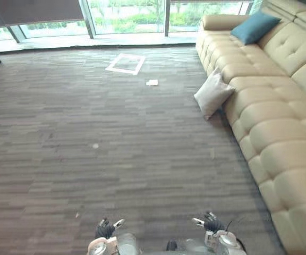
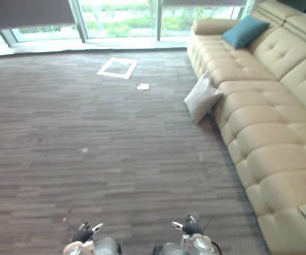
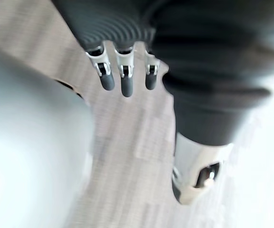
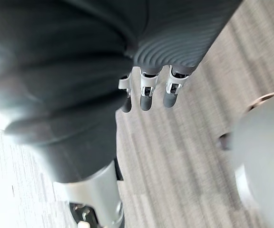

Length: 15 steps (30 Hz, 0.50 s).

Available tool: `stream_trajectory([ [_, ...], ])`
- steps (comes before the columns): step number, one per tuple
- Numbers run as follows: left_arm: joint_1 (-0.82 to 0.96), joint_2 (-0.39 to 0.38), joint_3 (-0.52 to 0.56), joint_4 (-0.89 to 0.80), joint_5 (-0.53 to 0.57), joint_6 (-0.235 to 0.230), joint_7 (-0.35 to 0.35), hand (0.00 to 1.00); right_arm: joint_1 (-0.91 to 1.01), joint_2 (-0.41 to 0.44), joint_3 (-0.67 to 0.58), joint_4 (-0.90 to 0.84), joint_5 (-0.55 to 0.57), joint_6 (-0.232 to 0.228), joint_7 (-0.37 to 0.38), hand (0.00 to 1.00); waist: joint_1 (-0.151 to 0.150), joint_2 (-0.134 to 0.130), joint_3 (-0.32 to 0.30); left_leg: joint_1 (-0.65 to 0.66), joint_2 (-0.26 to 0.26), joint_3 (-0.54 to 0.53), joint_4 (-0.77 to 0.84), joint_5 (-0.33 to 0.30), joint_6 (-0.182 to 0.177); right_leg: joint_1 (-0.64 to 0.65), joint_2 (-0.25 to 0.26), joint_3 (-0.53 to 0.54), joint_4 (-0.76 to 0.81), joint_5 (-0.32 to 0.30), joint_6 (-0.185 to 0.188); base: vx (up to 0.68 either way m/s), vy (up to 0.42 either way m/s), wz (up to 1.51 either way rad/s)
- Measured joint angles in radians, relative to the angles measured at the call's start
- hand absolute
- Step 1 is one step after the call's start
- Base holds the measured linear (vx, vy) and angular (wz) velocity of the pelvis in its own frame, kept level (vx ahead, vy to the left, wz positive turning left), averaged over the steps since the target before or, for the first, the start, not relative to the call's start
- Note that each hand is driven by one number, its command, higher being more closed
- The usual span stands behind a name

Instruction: Pick up cushions and gather them together orderly.

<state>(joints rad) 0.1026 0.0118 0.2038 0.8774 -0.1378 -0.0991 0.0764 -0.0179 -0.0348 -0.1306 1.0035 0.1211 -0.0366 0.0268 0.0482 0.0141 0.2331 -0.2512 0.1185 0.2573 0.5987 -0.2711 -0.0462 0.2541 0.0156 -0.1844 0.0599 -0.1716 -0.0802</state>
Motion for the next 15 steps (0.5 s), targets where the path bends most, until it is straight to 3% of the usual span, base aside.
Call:
stream_trajectory([
  [1, -0.001, -0.004, -0.005, -0.002, -0.001, -0.004, 0.0, 0.0, 0.001, 0.0, 0.0, 0.0, 0.0, 0.0, 0.0, 0.0, 0.011, 0.006, 0.001, -0.02, -0.025, -0.019, -0.155, 0.053, -0.01, 0.03, -0.006, 0.015, -0.027, -0.01, 0.013, 0.58, 0.094, -0.82],
  [2, 0.0, -0.015, -0.007, -0.003, -0.004, -0.005, 0.0, 0.0, 0.002, -0.008, 0.018, 0.0, 0.0, -0.002, -0.005, 0.0, 0.02, 0.031, -0.007, -0.064, -0.026, -0.048, -0.336, 0.128, -0.036, 0.067, 0.003, 0.043, -0.072, -0.037, 0.03, 0.57, 0.178, -0.71],
  [3, -0.001, -0.02, -0.007, -0.004, -0.013, -0.006, -0.001, 0.0, 0.002, -0.011, 0.025, 0.002, 0.0, -0.002, -0.007, 0.0, 0.026, 0.046, -0.009, -0.101, -0.013, -0.051, -0.339, 0.162, -0.035, 0.097, 0.01, 0.054, -0.086, -0.06, 0.044, 0.73, 0.294, -0.71],
  [4, -0.002, -0.021, -0.006, -0.006, -0.024, -0.01, -0.003, 0.0, 0.004, -0.003, 0.027, 0.01, 0.0, -0.001, -0.01, 0.0, 0.035, 0.036, -0.011, -0.1, -0.02, -0.041, -0.285, 0.248, -0.006, 0.132, -0.008, 0.072, -0.08, -0.094, 0.045, 0.65, 0.288, -0.43],
  [5, -0.002, -0.012, -0.004, -0.008, -0.022, -0.014, -0.002, 0.0, 0.005, 0.012, 0.025, 0.013, -0.001, -0.002, -0.01, 0.0, 0.035, 0.016, -0.021, -0.093, -0.039, -0.032, -0.271, 0.261, 0.008, 0.133, -0.032, 0.081, -0.047, -0.109, 0.036, 0.69, 0.268, -0.34],
  [6, -0.001, -0.004, -0.004, 0.003, -0.02, -0.012, -0.001, 0.0, 0.025, 0.026, 0.022, 0.013, -0.002, -0.004, -0.009, 0.0, 0.026, -0.012, -0.038, -0.079, -0.063, -0.026, -0.27, 0.262, 0.046, 0.071, -0.07, 0.088, 0.104, -0.108, 0.036, 0.56, 0.197, -0.24],
  [7, -0.002, 0.001, 0.001, 0.006, -0.023, -0.012, 0.0, 0.0, 0.026, 0.034, 0.019, 0.01, -0.003, -0.005, -0.008, 0.0, 0.028, -0.019, -0.039, -0.051, -0.08, -0.018, -0.277, 0.247, 0.078, 0.018, -0.089, 0.097, 0.248, -0.108, 0.043, 0.82, 0.299, -0.12],
  [8, -0.005, 0.022, -0.003, 0.019, -0.021, -0.011, -0.001, 0.0, 0.019, 0.044, 0.018, 0.01, -0.004, -0.008, -0.006, 0.0, 0.02, -0.054, -0.035, 0.008, -0.117, -0.013, -0.286, 0.198, 0.097, -0.086, -0.14, 0.11, 0.523, -0.045, 0.13, 0.68, 0.266, 0.13],
  [9, -0.009, 0.036, -0.01, 0.029, -0.02, -0.005, 0.0, 0.0, 0.016, 0.046, 0.018, 0.01, -0.005, -0.01, -0.005, 0.0, 0.009, -0.071, -0.031, 0.054, -0.144, -0.018, -0.296, 0.167, 0.096, -0.136, -0.169, 0.119, 0.683, 0.051, 0.188, 0.79, 0.286, 0.38],
  [10, -0.019, 0.048, -0.015, 0.041, -0.019, 0.001, 0.002, 0.0, 0.017, 0.045, 0.017, 0.009, -0.005, -0.013, -0.001, 0.0, 0.004, -0.085, -0.025, 0.123, -0.172, -0.03, -0.317, 0.14, 0.095, -0.182, -0.197, 0.117, 0.834, 0.086, 0.205, 0.63, 0.194, 0.46],
  [12, -0.02, 0.048, -0.032, 0.07, -0.009, 0.016, 0.006, 0.0, 0.03, 0.029, 0.016, -0.01, -0.005, -0.016, 0.002, 0.0, -0.008, -0.068, -0.018, 0.296, -0.196, -0.079, -0.391, 0.096, 0.107, -0.265, -0.219, 0.04, 1.007, 0.038, 0.145, 0.69, 0.158, 0.5],
  [15, -0.033, 0.048, -0.083, 0.108, 0.001, 0.019, 0.006, 0.0, 0.03, 0.005, 0.017, -0.044, -0.005, -0.031, 0.003, 0.0, -0.036, -0.033, -0.019, 0.448, -0.167, -0.131, -0.465, 0.065, 0.125, -0.409, -0.218, -0.136, 0.904, -0.092, 0.094, 0.58, 0.024, 0.59],
])
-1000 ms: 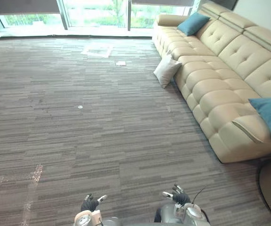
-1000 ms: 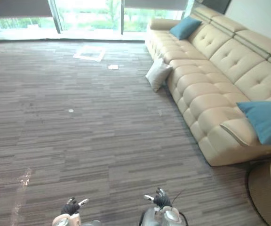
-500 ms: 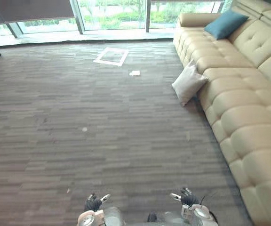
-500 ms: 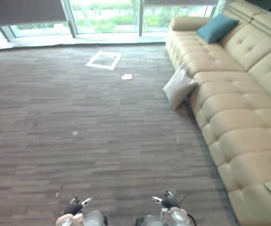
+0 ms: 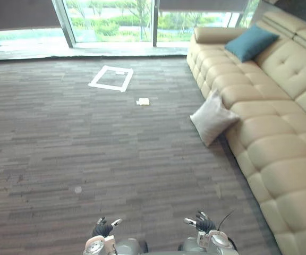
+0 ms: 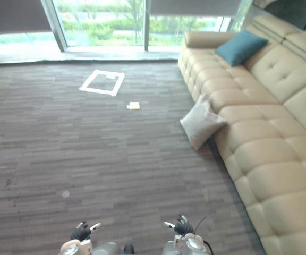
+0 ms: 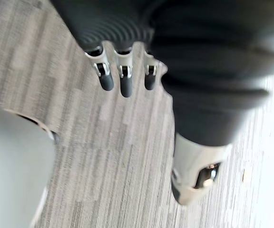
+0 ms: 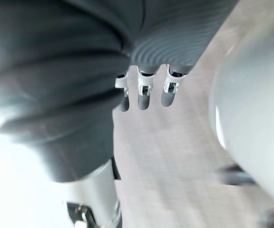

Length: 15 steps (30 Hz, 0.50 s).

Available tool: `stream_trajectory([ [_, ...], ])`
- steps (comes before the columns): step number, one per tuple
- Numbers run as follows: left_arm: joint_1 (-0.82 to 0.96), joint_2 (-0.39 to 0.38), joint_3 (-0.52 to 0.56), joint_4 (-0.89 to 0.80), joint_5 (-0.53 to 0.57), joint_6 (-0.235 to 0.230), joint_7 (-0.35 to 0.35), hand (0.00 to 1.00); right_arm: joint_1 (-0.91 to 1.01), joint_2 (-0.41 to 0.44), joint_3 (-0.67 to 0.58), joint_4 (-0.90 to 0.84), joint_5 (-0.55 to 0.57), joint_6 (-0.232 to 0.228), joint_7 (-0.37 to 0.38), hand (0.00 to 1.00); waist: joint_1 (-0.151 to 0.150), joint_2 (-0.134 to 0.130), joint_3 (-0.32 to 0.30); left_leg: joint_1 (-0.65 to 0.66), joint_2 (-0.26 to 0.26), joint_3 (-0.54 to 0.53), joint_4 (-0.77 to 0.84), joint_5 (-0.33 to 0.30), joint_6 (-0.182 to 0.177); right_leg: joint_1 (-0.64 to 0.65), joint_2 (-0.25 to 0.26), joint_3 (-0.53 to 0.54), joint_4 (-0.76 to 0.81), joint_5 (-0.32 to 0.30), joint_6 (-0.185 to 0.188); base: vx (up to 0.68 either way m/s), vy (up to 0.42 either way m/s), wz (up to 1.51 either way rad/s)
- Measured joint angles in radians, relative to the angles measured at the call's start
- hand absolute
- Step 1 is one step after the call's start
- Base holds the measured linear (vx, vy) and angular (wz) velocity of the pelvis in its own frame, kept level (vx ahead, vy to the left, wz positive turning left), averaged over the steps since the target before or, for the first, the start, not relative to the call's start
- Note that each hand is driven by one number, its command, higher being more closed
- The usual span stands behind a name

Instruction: Pick up cushions and gather them together orderly.

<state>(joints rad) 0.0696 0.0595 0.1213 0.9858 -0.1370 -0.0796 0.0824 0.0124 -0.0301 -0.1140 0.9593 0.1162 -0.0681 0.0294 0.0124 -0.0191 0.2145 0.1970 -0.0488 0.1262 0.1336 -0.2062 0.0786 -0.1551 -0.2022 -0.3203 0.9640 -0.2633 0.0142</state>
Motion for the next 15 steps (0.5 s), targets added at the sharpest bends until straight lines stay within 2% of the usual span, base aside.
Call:
stream_trajectory([
  [1, -0.001, -0.004, -0.005, 0.009, 0.0, 0.003, 0.0, 0.0, -0.012, -0.015, 0.0, -0.005, 0.0, -0.005, 0.002, 0.0, -0.012, 0.016, 0.01, 0.051, 0.017, -0.008, -0.029, -0.006, 0.0, -0.063, 0.018, -0.046, -0.148, -0.013, -0.002, 0.67, -0.037, 0.45],
  [2, 0.0, -0.006, -0.016, 0.01, 0.001, 0.005, 0.0, 0.0, -0.017, -0.024, 0.0, -0.005, 0.0, -0.006, 0.002, 0.0, -0.02, 0.022, 0.014, 0.077, 0.028, -0.012, -0.039, -0.006, 0.0, -0.098, 0.04, -0.065, -0.314, 0.009, 0.007, 0.81, -0.069, 0.54],
  [3, 0.001, -0.003, -0.03, 0.008, 0.008, 0.005, 0.0, 0.0, -0.015, -0.028, -0.001, -0.004, 0.0, -0.005, 0.0, 0.0, -0.025, 0.022, 0.015, 0.109, 0.032, -0.025, -0.06, -0.008, -0.003, -0.124, 0.068, -0.072, -0.553, 0.097, 0.023, 0.83, -0.112, 0.66],
  [4, 0.007, -0.002, -0.031, 0.006, 0.011, 0.004, 0.0, 0.0, -0.01, -0.028, -0.005, 0.001, 0.004, 0.001, 0.0, 0.0, -0.029, 0.013, 0.014, 0.171, 0.028, -0.03, -0.09, -0.025, -0.033, -0.143, 0.084, -0.051, -0.763, 0.195, 0.036, 0.71, -0.129, 0.59],
  [5, 0.016, 0.0, -0.029, 0.005, 0.011, 0.003, 0.0, 0.0, -0.003, -0.028, -0.005, 0.001, 0.002, -0.001, -0.001, 0.0, -0.03, 0.007, 0.014, 0.19, 0.025, -0.031, -0.095, -0.036, -0.05, -0.152, 0.084, -0.042, -0.784, 0.211, 0.036, 0.75, -0.165, 0.58],
  [6, 0.034, 0.008, -0.014, -0.004, 0.01, 0.002, 0.0, 0.0, 0.009, -0.026, -0.005, 0.0, 0.002, 0.0, -0.001, 0.0, -0.032, -0.021, 0.002, 0.238, 0.008, -0.046, -0.089, -0.067, -0.076, -0.172, 0.083, -0.005, -0.776, 0.199, 0.005, 0.63, -0.161, 0.37],
  [7, 0.034, 0.003, 0.0, -0.001, 0.011, 0.002, 0.0, 0.0, 0.01, -0.017, -0.011, 0.001, 0.005, 0.0, 0.0, 0.0, -0.036, -0.03, -0.004, 0.257, 0.008, -0.062, -0.065, -0.082, -0.066, -0.182, 0.096, 0.041, -0.733, 0.28, -0.05, 0.96, -0.265, 0.35],
  [8, 0.039, -0.015, 0.021, 0.0, 0.015, 0.003, -0.002, 0.0, 0.008, -0.014, -0.026, 0.0, 0.0, -0.001, 0.001, 0.0, -0.034, -0.012, -0.016, 0.238, 0.039, -0.072, 0.047, -0.087, -0.069, -0.193, 0.102, 0.049, -0.63, 0.291, -0.073, 0.81, -0.253, 0.34],
  [9, 0.04, -0.032, 0.023, 0.0, 0.019, 0.002, -0.003, 0.0, 0.009, -0.023, -0.043, -0.001, 0.0, 0.001, 0.007, 0.0, -0.039, 0.023, -0.021, 0.161, 0.081, -0.084, 0.276, -0.078, -0.084, -0.161, 0.118, 0.017, -0.6, 0.278, -0.098, 0.93, -0.312, 0.29],
  [10, 0.039, -0.043, 0.03, -0.003, 0.019, 0.001, -0.004, 0.0, 0.008, -0.037, -0.043, -0.001, 0.0, 0.003, 0.008, 0.0, -0.043, 0.051, -0.019, 0.101, 0.119, -0.083, 0.431, -0.039, -0.145, -0.123, 0.145, 0.003, -0.61, 0.248, -0.099, 0.76, -0.254, 0.19],
  [11, 0.04, -0.068, 0.057, -0.007, 0.019, -0.001, -0.007, 0.0, 0.007, -0.051, -0.037, -0.003, 0.0, 0.011, 0.007, 0.0, -0.04, 0.081, -0.017, -0.015, 0.193, -0.076, 0.694, 0.078, -0.256, -0.064, 0.199, 0.007, -0.638, 0.217, -0.127, 0.91, -0.257, -0.21],
  [12, 0.035, -0.073, 0.083, -0.025, 0.019, 0.0, -0.01, 0.0, 0.005, -0.052, -0.037, -0.003, 0.001, 0.013, 0.001, 0.0, -0.028, 0.097, -0.01, -0.087, 0.252, -0.028, 0.864, 0.071, -0.253, 0.0, 0.238, 0.018, -0.659, 0.184, -0.141, 0.75, -0.184, -0.41],
  [13, 0.034, -0.073, 0.099, -0.035, 0.02, 0.0, -0.011, 0.0, 0.005, -0.047, -0.037, -0.002, 0.003, 0.015, 0.0, 0.0, -0.024, 0.086, 0.001, -0.127, 0.28, 0.011, 0.94, 0.052, -0.229, 0.051, 0.254, 0.031, -0.678, 0.159, -0.152, 0.7, -0.158, -0.54],
  [14, 0.035, -0.061, 0.103, -0.044, 0.018, -0.001, -0.009, 0.0, 0.006, -0.034, -0.037, 0.001, 0.006, 0.02, -0.002, 0.0, -0.019, 0.063, 0.017, -0.18, 0.292, 0.054, 0.987, 0.011, -0.204, 0.14, 0.263, 0.062, -0.72, 0.136, -0.156, 0.65, -0.151, -0.51],
  [15, 0.034, -0.043, 0.097, -0.058, 0.017, -0.002, -0.008, 0.0, 0.008, -0.02, -0.037, 0.007, 0.011, 0.022, -0.003, 0.0, -0.014, 0.037, 0.022, -0.232, 0.285, 0.087, 0.963, -0.03, -0.182, 0.213, 0.263, 0.089, -0.765, 0.139, -0.143, 0.63, -0.141, -0.57],
])
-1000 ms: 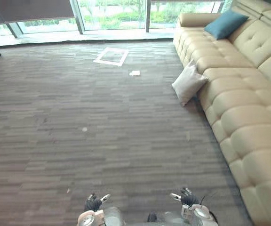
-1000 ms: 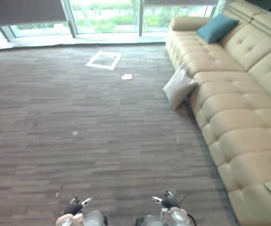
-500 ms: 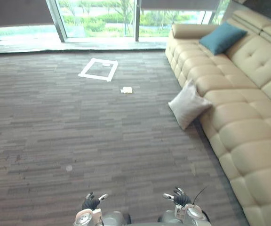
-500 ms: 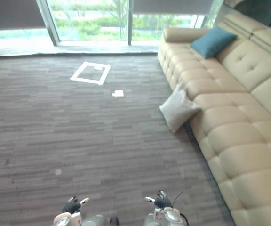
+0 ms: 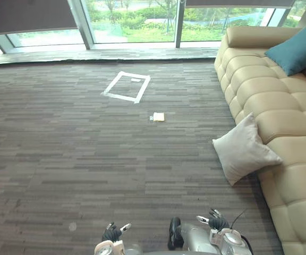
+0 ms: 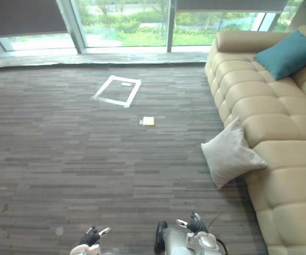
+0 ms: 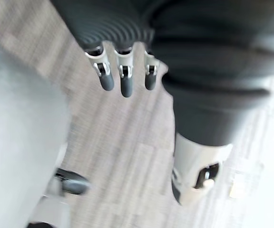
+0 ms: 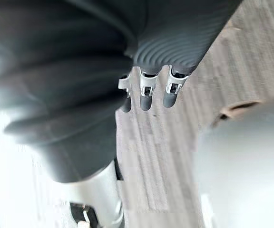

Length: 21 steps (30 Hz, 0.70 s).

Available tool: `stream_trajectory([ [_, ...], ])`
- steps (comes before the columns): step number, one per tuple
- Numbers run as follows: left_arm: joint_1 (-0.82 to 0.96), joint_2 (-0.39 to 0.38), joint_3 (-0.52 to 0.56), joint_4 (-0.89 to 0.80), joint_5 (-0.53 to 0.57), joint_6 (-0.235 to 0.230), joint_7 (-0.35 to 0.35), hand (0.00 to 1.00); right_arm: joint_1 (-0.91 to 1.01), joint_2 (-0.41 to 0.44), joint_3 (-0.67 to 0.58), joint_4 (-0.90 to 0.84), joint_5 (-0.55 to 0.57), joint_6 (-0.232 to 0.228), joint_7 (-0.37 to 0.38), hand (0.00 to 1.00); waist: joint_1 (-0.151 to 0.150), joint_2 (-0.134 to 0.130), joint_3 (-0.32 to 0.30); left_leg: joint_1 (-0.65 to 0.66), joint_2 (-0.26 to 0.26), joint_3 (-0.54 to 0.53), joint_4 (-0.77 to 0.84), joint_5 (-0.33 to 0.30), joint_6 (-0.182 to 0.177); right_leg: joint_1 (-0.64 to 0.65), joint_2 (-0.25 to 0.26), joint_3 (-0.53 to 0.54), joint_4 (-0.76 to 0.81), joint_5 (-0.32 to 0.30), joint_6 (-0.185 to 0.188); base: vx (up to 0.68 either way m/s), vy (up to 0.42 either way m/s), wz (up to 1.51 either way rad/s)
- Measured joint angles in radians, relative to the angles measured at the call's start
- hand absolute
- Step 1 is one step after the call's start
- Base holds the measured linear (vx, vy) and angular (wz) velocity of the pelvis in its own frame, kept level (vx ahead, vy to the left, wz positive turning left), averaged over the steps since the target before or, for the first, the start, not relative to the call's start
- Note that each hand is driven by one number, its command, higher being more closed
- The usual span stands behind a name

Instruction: Pick up cushions and gather them together orderly.

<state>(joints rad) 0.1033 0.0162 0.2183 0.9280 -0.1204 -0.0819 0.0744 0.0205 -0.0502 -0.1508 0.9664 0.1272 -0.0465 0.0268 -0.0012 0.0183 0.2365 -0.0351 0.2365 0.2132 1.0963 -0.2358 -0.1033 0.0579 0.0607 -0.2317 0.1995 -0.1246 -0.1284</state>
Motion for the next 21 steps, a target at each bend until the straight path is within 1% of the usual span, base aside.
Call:
stream_trajectory([
  [1, 0.0, 0.006, -0.001, -0.01, 0.0, 0.0, 0.0, 0.0, 0.0, 0.006, 0.001, 0.01, 0.003, 0.0, 0.0, 0.0, 0.005, -0.013, -0.003, -0.036, -0.007, 0.023, -0.05, -0.027, 0.016, 0.037, -0.002, 0.02, -0.033, 0.001, 0.002, 0.6, -0.116, -0.78],
  [2, -0.003, 0.006, -0.001, -0.02, -0.002, -0.002, 0.0, 0.0, -0.003, 0.011, 0.007, 0.014, 0.004, 0.001, -0.001, 0.0, 0.016, -0.018, -0.004, -0.099, -0.029, 0.039, -0.176, -0.061, 0.031, 0.091, -0.004, 0.055, -0.077, 0.002, 0.007, 0.46, -0.055, -0.74],
  [3, -0.003, 0.006, -0.002, -0.024, -0.002, -0.002, 0.0, 0.0, -0.005, 0.013, 0.007, 0.013, 0.004, 0.001, -0.002, 0.0, 0.018, -0.021, -0.002, -0.126, -0.044, 0.035, -0.235, -0.069, 0.037, 0.108, -0.007, 0.068, -0.093, -0.002, 0.012, 0.55, 0.0, -0.92],
  [4, -0.009, 0.003, -0.002, -0.031, -0.003, -0.004, 0.0, 0.0, -0.015, 0.016, 0.006, 0.012, 0.004, 0.002, -0.004, 0.0, 0.022, -0.019, 0.003, -0.173, -0.098, 0.01, -0.442, -0.057, 0.038, 0.153, -0.022, 0.105, -0.128, -0.012, 0.029, 0.63, 0.115, -0.87],
  [5, -0.011, 0.0, -0.01, -0.03, -0.003, -0.004, 0.002, 0.0, -0.01, 0.018, 0.006, 0.012, 0.004, 0.001, -0.006, 0.0, 0.029, -0.017, 0.005, -0.186, -0.149, -0.045, -0.673, 0.007, 0.029, 0.188, -0.042, 0.136, -0.157, -0.029, 0.049, 0.6, 0.154, -0.89],
  [6, -0.011, -0.001, -0.017, -0.029, -0.003, -0.003, 0.003, 0.0, -0.005, 0.015, 0.006, 0.009, 0.004, -0.001, -0.008, 0.0, 0.031, -0.01, 0.002, -0.189, -0.163, -0.076, -0.781, 0.049, 0.016, 0.2, -0.045, 0.153, -0.173, -0.034, 0.055, 0.58, 0.248, -0.88],
  [7, -0.011, -0.01, -0.02, -0.027, -0.01, -0.004, 0.005, 0.0, 0.003, 0.004, 0.006, 0.007, 0.004, -0.002, -0.009, 0.0, 0.044, 0.014, -0.004, -0.211, -0.161, -0.127, -0.907, 0.099, -0.004, 0.228, -0.04, 0.19, -0.192, -0.062, 0.072, 0.48, 0.303, -0.87],
  [8, -0.01, -0.019, -0.017, -0.028, -0.02, -0.013, 0.007, 0.0, 0.01, 0.003, 0.006, 0.008, 0.004, -0.002, -0.013, 0.0, 0.057, 0.016, -0.009, -0.221, -0.155, -0.142, -0.88, 0.17, -0.008, 0.251, -0.045, 0.22, -0.176, -0.108, 0.08, 0.5, 0.326, -0.98],
  [9, -0.006, -0.009, -0.013, -0.035, -0.02, -0.018, 0.007, 0.0, 0.02, 0.013, 0.006, 0.007, 0.004, -0.001, -0.016, 0.0, 0.064, -0.007, -0.028, -0.213, -0.174, -0.131, -0.856, 0.204, 0.003, 0.246, -0.076, 0.249, -0.13, -0.156, 0.08, 0.65, 0.343, -1.15],
  [10, 0.004, 0.005, -0.003, -0.036, -0.019, -0.018, 0.008, 0.0, 0.042, 0.05, 0.011, -0.013, 0.0, -0.003, -0.017, 0.0, 0.059, -0.051, -0.057, -0.187, -0.196, -0.093, -0.842, 0.2, 0.028, 0.162, -0.113, 0.285, 0.071, -0.188, 0.086, 0.79, 0.36, -1.36],
  [11, 0.004, 0.011, 0.003, -0.033, -0.019, -0.018, 0.01, 0.0, 0.042, 0.061, 0.031, -0.037, -0.002, -0.004, -0.016, 0.0, 0.064, -0.066, -0.055, -0.134, -0.191, -0.031, -0.848, 0.191, 0.063, 0.074, -0.134, 0.283, 0.305, -0.176, 0.139, 0.78, 0.347, -1.4],
  [12, 0.003, 0.018, 0.003, -0.033, -0.019, -0.018, 0.01, 0.0, 0.042, 0.071, 0.039, -0.046, -0.004, -0.004, -0.015, 0.0, 0.064, -0.078, -0.049, -0.094, -0.197, 0.001, -0.848, 0.171, 0.087, 0.011, -0.167, 0.265, 0.444, -0.15, 0.184, 0.62, 0.307, -1.25],
  [13, 0.003, 0.027, 0.001, -0.029, -0.018, -0.016, 0.011, 0.0, 0.04, 0.083, 0.039, -0.055, -0.007, -0.006, -0.011, 0.0, 0.06, -0.08, -0.043, -0.032, -0.207, 0.04, -0.849, 0.128, 0.087, -0.054, -0.224, 0.201, 0.615, -0.126, 0.212, 0.45, 0.234, -1.0],
  [14, 0.002, 0.029, 0.0, -0.013, -0.015, -0.004, 0.011, 0.0, 0.042, 0.084, 0.039, -0.073, -0.009, -0.007, -0.005, 0.0, 0.049, -0.076, -0.043, 0.037, -0.206, 0.062, -0.853, 0.094, 0.093, -0.084, -0.274, 0.106, 0.701, -0.132, 0.194, 0.45, 0.218, -0.83],
  [15, 0.0, 0.029, -0.004, -0.003, -0.012, 0.002, 0.011, 0.0, 0.046, 0.085, 0.041, -0.083, -0.01, -0.007, -0.004, 0.0, 0.041, -0.072, -0.045, 0.08, -0.2, 0.081, -0.864, 0.077, 0.096, -0.099, -0.297, 0.043, 0.723, -0.137, 0.186, 0.41, 0.18, -0.56],
  [16, 0.0, 0.03, -0.008, 0.016, -0.008, 0.002, 0.011, 0.0, 0.046, 0.084, 0.048, -0.081, -0.011, -0.012, -0.003, 0.0, 0.038, -0.07, -0.044, 0.127, -0.19, 0.11, -0.89, 0.075, 0.096, -0.111, -0.317, -0.034, 0.711, -0.156, 0.168, 0.38, 0.122, -0.5],
  [17, -0.003, 0.031, -0.02, 0.027, -0.008, 0.002, 0.01, 0.0, 0.038, 0.082, 0.06, -0.077, -0.014, -0.015, -0.002, 0.0, 0.035, -0.062, -0.047, 0.182, -0.174, 0.142, -0.941, 0.074, 0.093, -0.133, -0.328, -0.156, 0.637, -0.176, 0.151, 0.45, 0.102, -0.52],
  [19, -0.006, 0.031, -0.035, 0.04, -0.008, 0.004, 0.009, 0.0, 0.022, 0.076, 0.077, -0.073, -0.022, -0.014, 0.0, 0.0, 0.034, -0.046, -0.048, 0.22, -0.149, 0.188, -0.98, 0.075, 0.091, -0.2, -0.323, -0.308, 0.506, -0.179, 0.146, 0.41, 0.035, -0.56],
  [20, -0.01, 0.033, -0.044, 0.044, -0.008, 0.005, 0.009, 0.0, 0.011, 0.074, 0.077, -0.069, -0.024, -0.014, 0.001, 0.0, 0.033, -0.04, -0.045, 0.227, -0.141, 0.203, -0.985, 0.073, 0.087, -0.224, -0.317, -0.354, 0.453, -0.166, 0.134, 0.43, 0.009, -0.69],
  [21, -0.015, 0.032, -0.055, 0.05, -0.009, 0.008, 0.008, 0.0, -0.008, 0.065, 0.077, -0.048, -0.03, -0.014, 0.002, 0.0, 0.03, -0.031, -0.039, 0.245, -0.132, 0.234, -0.992, 0.07, 0.082, -0.254, -0.295, -0.43, 0.342, -0.114, 0.109, 0.43, 0.002, -0.66],
])
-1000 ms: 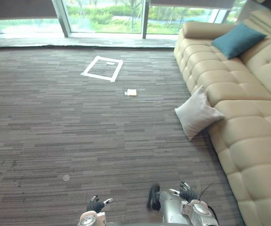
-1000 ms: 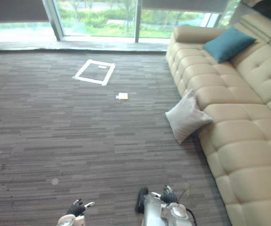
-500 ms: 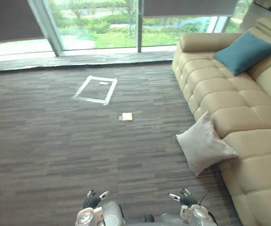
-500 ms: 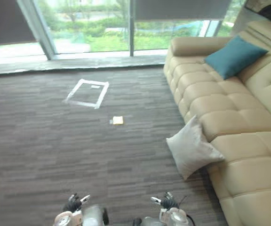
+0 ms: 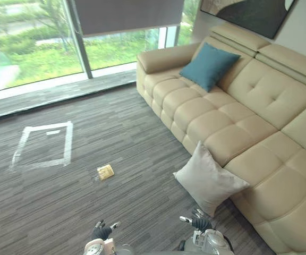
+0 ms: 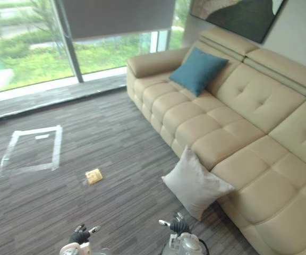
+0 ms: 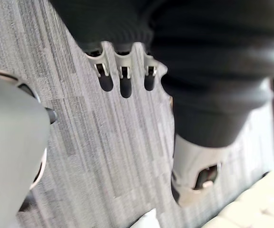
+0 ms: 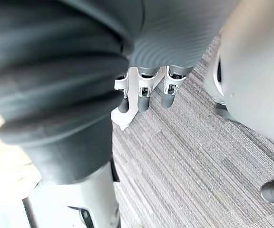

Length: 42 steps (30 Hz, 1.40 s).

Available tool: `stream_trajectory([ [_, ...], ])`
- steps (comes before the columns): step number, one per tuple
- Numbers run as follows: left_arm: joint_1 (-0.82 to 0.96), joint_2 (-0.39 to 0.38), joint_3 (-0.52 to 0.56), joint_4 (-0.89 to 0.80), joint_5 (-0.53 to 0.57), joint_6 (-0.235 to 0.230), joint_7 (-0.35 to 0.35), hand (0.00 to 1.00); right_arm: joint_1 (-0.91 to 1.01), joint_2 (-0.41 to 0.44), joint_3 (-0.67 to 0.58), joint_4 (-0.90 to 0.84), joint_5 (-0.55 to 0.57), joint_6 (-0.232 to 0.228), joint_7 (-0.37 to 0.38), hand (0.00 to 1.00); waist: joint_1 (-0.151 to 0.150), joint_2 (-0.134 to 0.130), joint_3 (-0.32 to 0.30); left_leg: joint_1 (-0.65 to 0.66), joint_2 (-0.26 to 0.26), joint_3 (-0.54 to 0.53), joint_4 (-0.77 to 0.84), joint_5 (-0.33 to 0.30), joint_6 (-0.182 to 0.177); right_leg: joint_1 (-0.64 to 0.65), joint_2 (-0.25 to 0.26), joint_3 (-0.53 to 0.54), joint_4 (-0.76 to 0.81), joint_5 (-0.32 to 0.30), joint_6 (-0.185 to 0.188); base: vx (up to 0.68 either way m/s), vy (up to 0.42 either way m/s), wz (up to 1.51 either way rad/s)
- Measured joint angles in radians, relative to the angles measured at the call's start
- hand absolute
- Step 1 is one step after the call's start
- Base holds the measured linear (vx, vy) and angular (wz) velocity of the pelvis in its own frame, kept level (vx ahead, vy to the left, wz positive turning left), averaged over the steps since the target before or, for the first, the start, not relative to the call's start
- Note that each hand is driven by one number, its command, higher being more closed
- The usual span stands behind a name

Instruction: Pick up cushions and gather them together orderly.

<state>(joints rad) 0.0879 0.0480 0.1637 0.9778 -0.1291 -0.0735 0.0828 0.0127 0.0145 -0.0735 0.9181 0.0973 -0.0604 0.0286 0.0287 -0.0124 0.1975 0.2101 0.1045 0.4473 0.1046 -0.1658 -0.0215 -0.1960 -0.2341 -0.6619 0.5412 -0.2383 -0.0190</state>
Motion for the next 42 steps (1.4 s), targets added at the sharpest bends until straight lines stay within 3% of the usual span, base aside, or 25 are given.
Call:
stream_trajectory([
  [1, -0.001, -0.001, -0.004, 0.004, 0.0, 0.0, 0.0, 0.0, -0.006, -0.006, 0.001, 0.003, -0.001, 0.001, 0.0, 0.0, -0.001, 0.003, 0.002, 0.015, -0.002, 0.016, 0.0, -0.004, -0.007, -0.001, 0.019, -0.035, -0.082, 0.058, -0.024, 0.52, -0.053, -0.75],
  [2, 0.0, 0.0, -0.005, 0.005, 0.0, 0.0, 0.0, 0.0, -0.002, -0.012, 0.002, 0.01, -0.001, 0.002, 0.001, 0.0, -0.001, -0.004, -0.001, 0.042, -0.019, 0.023, 0.001, -0.015, -0.024, 0.008, 0.051, -0.043, -0.197, 0.178, -0.086, 0.46, -0.082, -0.62],
  [3, 0.003, 0.003, -0.005, 0.011, 0.002, -0.001, 0.0, 0.0, 0.011, -0.022, 0.0, 0.008, -0.001, -0.001, 0.001, 0.0, -0.005, -0.02, -0.007, 0.076, -0.043, 0.013, 0.004, -0.036, -0.052, 0.02, 0.057, -0.039, -0.219, 0.21, -0.176, 0.6, -0.141, -0.76],
  [5, 0.001, -0.026, -0.007, 0.016, 0.011, -0.002, -0.003, 0.0, 0.001, -0.064, -0.002, 0.009, -0.001, 0.004, 0.001, 0.0, -0.009, 0.038, -0.007, 0.099, -0.011, 0.002, 0.055, -0.061, -0.091, 0.029, 0.079, -0.02, -0.18, 0.116, -0.137, 0.44, -0.129, -0.65],
  [6, -0.001, -0.031, -0.007, 0.016, 0.012, -0.001, -0.005, 0.0, 0.0, -0.064, -0.009, 0.004, 0.0, 0.001, 0.001, 0.0, -0.025, 0.04, -0.005, 0.073, 0.002, -0.012, 0.132, -0.065, -0.096, 0.031, 0.083, -0.012, -0.177, 0.094, -0.124, 0.36, -0.164, -0.36],
  [7, -0.002, -0.031, -0.005, 0.012, 0.012, -0.002, -0.008, 0.0, 0.004, -0.06, -0.026, 0.0, 0.0, 0.002, -0.001, 0.0, -0.034, 0.043, -0.002, -0.005, 0.052, -0.036, 0.338, -0.063, -0.095, 0.058, 0.116, 0.01, -0.204, 0.077, -0.116, 0.33, -0.182, -0.28],
  [9, -0.002, -0.035, 0.008, 0.002, 0.011, -0.003, -0.008, 0.0, 0.007, -0.059, -0.034, 0.005, 0.002, 0.01, -0.005, 0.0, -0.017, 0.055, 0.007, -0.116, 0.143, -0.096, 0.658, -0.095, -0.114, 0.134, 0.191, 0.051, -0.261, 0.063, -0.118, 0.33, -0.152, -0.69],
  [10, 0.001, -0.042, 0.008, -0.015, 0.011, -0.004, -0.009, 0.0, 0.009, -0.058, -0.039, 0.007, 0.002, 0.013, -0.007, 0.0, -0.012, 0.059, 0.013, -0.146, 0.147, -0.122, 0.716, -0.124, -0.109, 0.174, 0.212, 0.076, -0.275, 0.052, -0.119, 0.38, -0.114, -0.98],
  [13, 0.003, -0.03, 0.005, -0.028, 0.009, -0.007, -0.01, 0.0, 0.018, -0.058, -0.044, 0.018, 0.011, 0.015, -0.012, 0.0, -0.004, 0.035, 0.022, -0.231, 0.061, -0.212, 0.583, -0.17, -0.082, 0.236, 0.221, 0.161, -0.309, 0.042, -0.11, 0.3, -0.033, -0.95],
  [16, 0.002, -0.04, 0.016, -0.055, 0.007, -0.01, -0.007, 0.0, 0.028, -0.055, -0.051, 0.01, 0.012, 0.018, -0.024, 0.0, 0.019, 0.031, 0.026, -0.313, -0.051, -0.407, 0.327, -0.16, -0.067, 0.266, 0.217, 0.28, -0.318, 0.034, -0.085, 0.29, 0.09, -1.21],
  [17, 0.002, -0.044, 0.022, -0.06, -0.003, -0.01, -0.006, 0.0, 0.033, -0.054, -0.051, 0.009, 0.012, 0.021, -0.028, 0.0, 0.026, 0.03, 0.027, -0.315, -0.079, -0.493, 0.241, -0.106, -0.075, 0.277, 0.219, 0.319, -0.314, 0.021, -0.064, 0.23, 0.156, -1.1],
  [18, 0.005, -0.053, 0.033, -0.062, -0.01, -0.01, -0.005, 0.0, 0.043, -0.055, -0.05, 0.003, 0.012, 0.022, -0.029, 0.0, 0.031, 0.035, 0.019, -0.304, -0.084, -0.533, 0.216, -0.01, -0.069, 0.289, 0.224, 0.355, -0.305, 0.008, -0.043, 0.24, 0.171, -1.15],
  [19, 0.009, -0.059, 0.049, -0.062, -0.011, -0.01, -0.006, 0.0, 0.049, -0.051, -0.05, -0.004, 0.012, 0.021, -0.03, 0.0, 0.031, 0.035, 0.014, -0.288, -0.078, -0.522, 0.216, 0.024, -0.045, 0.296, 0.227, 0.388, -0.296, -0.003, -0.03, 0.25, 0.193, -1.01],
  [22, 0.021, -0.044, 0.079, -0.062, -0.01, -0.009, -0.007, 0.0, 0.077, -0.012, -0.05, -0.041, 0.011, 0.021, -0.029, 0.0, 0.03, -0.009, -0.015, -0.233, -0.086, -0.399, 0.171, -0.001, -0.011, 0.285, 0.185, 0.478, -0.274, -0.028, 0.013, 0.28, 0.202, -0.98],
  [23, 0.023, -0.04, 0.083, -0.062, -0.01, -0.01, -0.007, 0.0, 0.077, -0.005, -0.05, -0.04, 0.011, 0.022, -0.029, 0.0, 0.034, -0.019, -0.022, -0.218, -0.088, -0.362, 0.156, -0.004, -0.004, 0.274, 0.166, 0.478, -0.248, -0.032, 0.036, 0.23, 0.177, -0.93],
  [26, 0.021, -0.036, 0.082, -0.043, -0.01, -0.008, -0.007, 0.0, 0.068, 0.016, -0.065, -0.04, 0.008, 0.021, -0.027, 0.0, 0.034, -0.019, -0.02, -0.13, -0.078, -0.292, 0.104, -0.007, 0.002, 0.225, 0.124, 0.396, -0.088, -0.015, 0.094, 0.18, 0.14, -0.69],
  [27, 0.022, -0.029, 0.074, -0.028, -0.01, -0.008, -0.007, 0.0, 0.068, 0.018, -0.075, -0.039, 0.001, 0.019, -0.027, 0.0, 0.026, -0.011, -0.015, -0.079, -0.07, -0.275, 0.081, -0.012, 0.011, 0.213, 0.087, 0.331, 0.008, -0.032, 0.083, 0.15, 0.074, -0.42],
  [29, 0.019, -0.023, 0.063, -0.013, -0.01, -0.008, -0.007, 0.0, 0.067, 0.017, -0.07, -0.034, -0.001, 0.016, -0.024, 0.0, 0.025, -0.013, -0.016, -0.03, -0.05, -0.261, 0.057, -0.012, 0.011, 0.214, 0.04, 0.261, 0.053, -0.054, 0.054, 0.1, 0.015, -0.24],
  [32, 0.018, -0.012, 0.043, -0.011, -0.01, -0.009, -0.008, 0.0, 0.058, 0.013, -0.071, -0.024, -0.004, 0.012, -0.022, 0.0, 0.024, -0.019, -0.018, -0.018, -0.03, -0.249, 0.02, -0.01, 0.002, 0.159, -0.011, 0.245, -0.064, -0.012, 0.067, 0.08, -0.121, -0.2],
  [33, 0.016, 0.006, 0.04, -0.01, -0.01, -0.009, -0.009, 0.0, 0.048, 0.014, -0.07, 0.005, -0.01, 0.012, -0.021, 0.0, 0.022, -0.05, -0.024, -0.032, -0.053, -0.255, 0.017, -0.009, -0.017, 0.152, -0.008, 0.318, -0.212, 0.108, 0.083, 0.11, -0.244, -0.23],
  [36, 0.003, -0.028, 0.037, 0.016, -0.009, -0.008, -0.007, 0.0, 0.033, -0.026, -0.074, 0.022, -0.012, 0.012, -0.021, 0.0, 0.02, 0.009, -0.019, -0.034, -0.002, -0.275, 0.017, -0.017, -0.039, 0.171, 0.063, 0.329, -0.268, 0.113, 0.075, 0.08, -0.2, -0.18],
  [38, 0.002, -0.041, 0.046, 0.016, -0.008, -0.008, -0.008, 0.0, 0.033, -0.041, -0.083, 0.022, -0.012, 0.012, -0.026, 0.0, 0.015, 0.028, -0.015, -0.038, 0.027, -0.285, 0.052, -0.028, -0.058, 0.198, 0.086, 0.311, -0.288, 0.097, 0.064, 0.07, -0.151, 0.09],
  [42, 0.004, -0.041, 0.046, -0.018, -0.008, -0.01, -0.006, 0.0, 0.053, -0.043, -0.082, 0.011, -0.009, 0.013, -0.031, 0.0, 0.027, 0.014, -0.009, -0.182, 0.066, -0.322, 0.357, -0.041, -0.077, 0.236, 0.092, 0.289, -0.287, 0.063, 0.051, 0.03, -0.156, 0.17],
])
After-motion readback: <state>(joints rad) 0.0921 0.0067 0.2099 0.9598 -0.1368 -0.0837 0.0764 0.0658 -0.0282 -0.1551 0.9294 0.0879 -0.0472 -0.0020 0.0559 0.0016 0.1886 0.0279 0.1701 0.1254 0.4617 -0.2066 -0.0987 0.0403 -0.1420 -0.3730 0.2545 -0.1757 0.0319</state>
